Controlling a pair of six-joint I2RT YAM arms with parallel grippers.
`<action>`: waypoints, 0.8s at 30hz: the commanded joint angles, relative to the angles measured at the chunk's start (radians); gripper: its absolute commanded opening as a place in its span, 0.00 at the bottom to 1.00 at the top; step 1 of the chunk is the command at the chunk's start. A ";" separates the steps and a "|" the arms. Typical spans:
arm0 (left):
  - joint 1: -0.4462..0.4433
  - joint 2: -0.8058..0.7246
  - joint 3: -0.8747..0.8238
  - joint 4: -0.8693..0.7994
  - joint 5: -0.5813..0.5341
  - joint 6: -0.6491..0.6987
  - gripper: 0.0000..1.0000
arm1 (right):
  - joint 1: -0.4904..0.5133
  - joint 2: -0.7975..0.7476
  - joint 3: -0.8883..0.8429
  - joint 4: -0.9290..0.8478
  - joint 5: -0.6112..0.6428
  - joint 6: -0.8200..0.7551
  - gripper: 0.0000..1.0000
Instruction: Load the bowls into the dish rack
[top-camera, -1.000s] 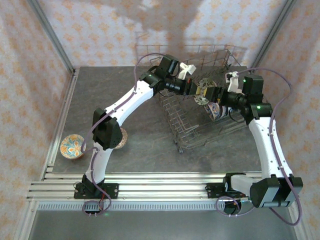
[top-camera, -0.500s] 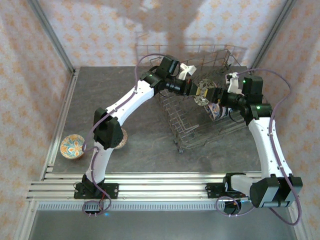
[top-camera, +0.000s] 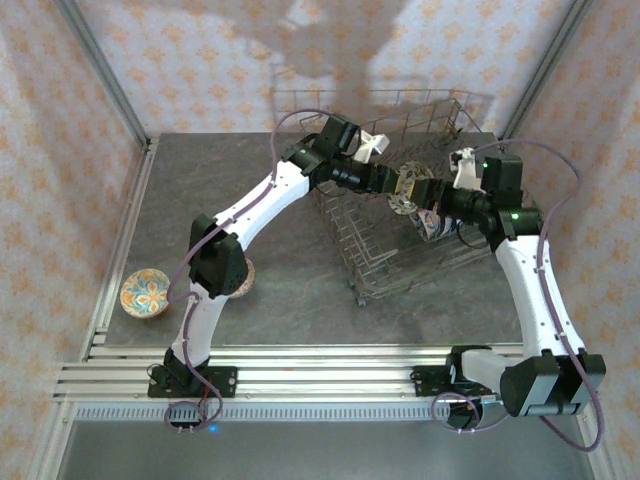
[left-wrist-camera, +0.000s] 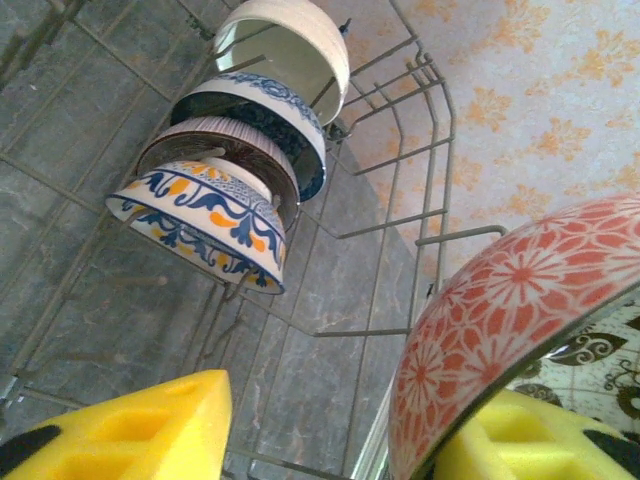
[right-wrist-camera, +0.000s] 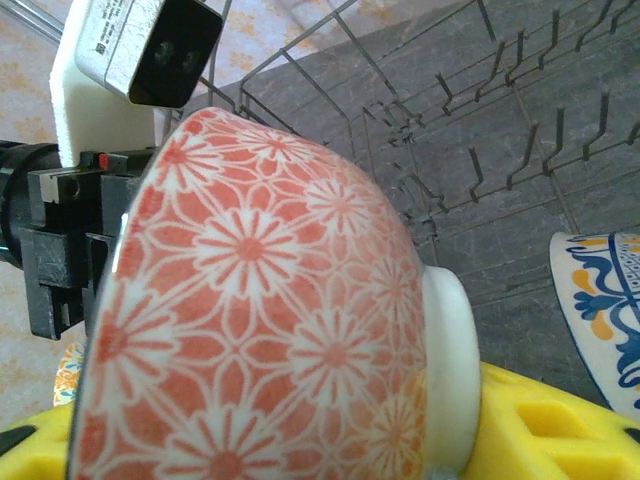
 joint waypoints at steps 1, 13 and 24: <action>0.019 0.015 0.034 -0.047 -0.087 0.026 0.56 | 0.004 -0.028 -0.014 -0.033 0.037 -0.020 0.46; 0.019 0.011 0.054 -0.115 -0.141 0.060 0.61 | 0.004 0.022 -0.063 -0.013 0.077 -0.036 0.45; 0.009 0.079 0.113 -0.168 -0.113 0.080 0.46 | 0.011 0.022 -0.054 -0.021 0.066 -0.033 0.44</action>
